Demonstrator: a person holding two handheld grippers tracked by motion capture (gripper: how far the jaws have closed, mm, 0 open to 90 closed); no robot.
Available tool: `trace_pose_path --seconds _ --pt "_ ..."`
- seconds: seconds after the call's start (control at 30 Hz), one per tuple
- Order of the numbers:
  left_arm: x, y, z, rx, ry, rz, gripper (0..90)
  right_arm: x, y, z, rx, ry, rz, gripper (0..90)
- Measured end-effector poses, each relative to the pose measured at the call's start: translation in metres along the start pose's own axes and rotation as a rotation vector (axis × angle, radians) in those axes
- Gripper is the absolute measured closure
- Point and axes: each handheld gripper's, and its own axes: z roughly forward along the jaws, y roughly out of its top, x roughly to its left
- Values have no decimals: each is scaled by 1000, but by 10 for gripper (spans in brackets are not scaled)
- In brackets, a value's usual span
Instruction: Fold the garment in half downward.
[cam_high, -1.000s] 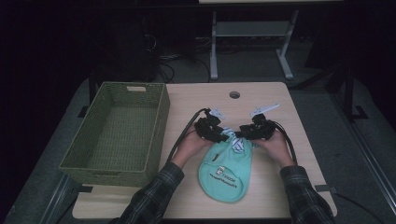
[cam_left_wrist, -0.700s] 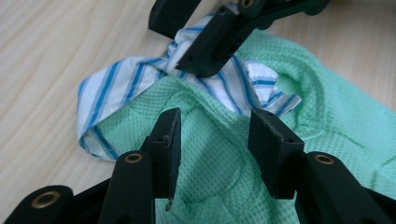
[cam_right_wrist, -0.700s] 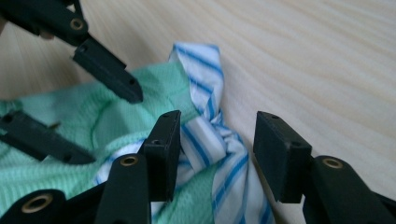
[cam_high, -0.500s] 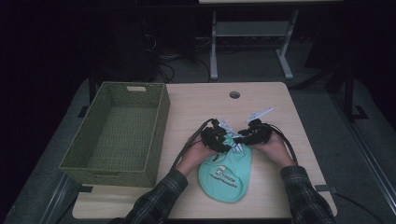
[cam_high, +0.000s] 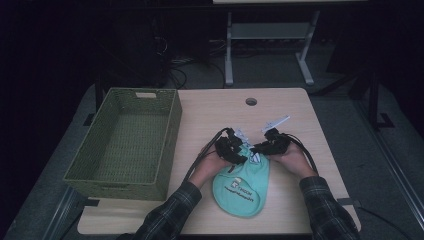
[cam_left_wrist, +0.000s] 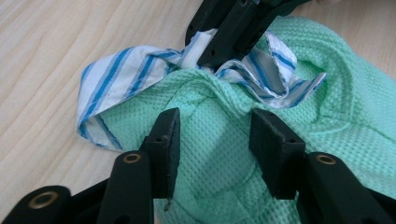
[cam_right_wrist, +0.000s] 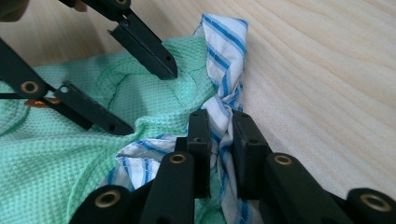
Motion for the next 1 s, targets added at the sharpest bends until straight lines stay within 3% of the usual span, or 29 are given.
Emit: trace_pose_path --seconds 0.1,0.27,0.4,0.5,0.63,0.77,0.87,1.0 --pt "-1 -1 -7 2 -10 -3 493 3 0 0 -11 -16 8 802" --pt "-8 -8 -29 -35 -32 -12 504 4 -3 -3 -47 -48 43 813" --pt "-16 -16 -45 -82 -90 -40 670 3 -1 -8 -59 -82 53 815" --pt "-23 -20 -49 -100 -93 -33 744 4 1 -12 -69 -100 50 815" --pt "-28 -16 -43 -127 -101 -30 781 6 3 -18 -84 -116 44 814" --pt "-32 -13 -28 -84 -101 -4 794 8 5 -20 -89 -121 28 815" --pt "-31 -15 -19 -57 -96 -1 799 10 6 -22 -92 -121 38 814" --pt "-29 -16 -11 -40 -91 -2 814 12 7 -27 -116 -113 12 814"
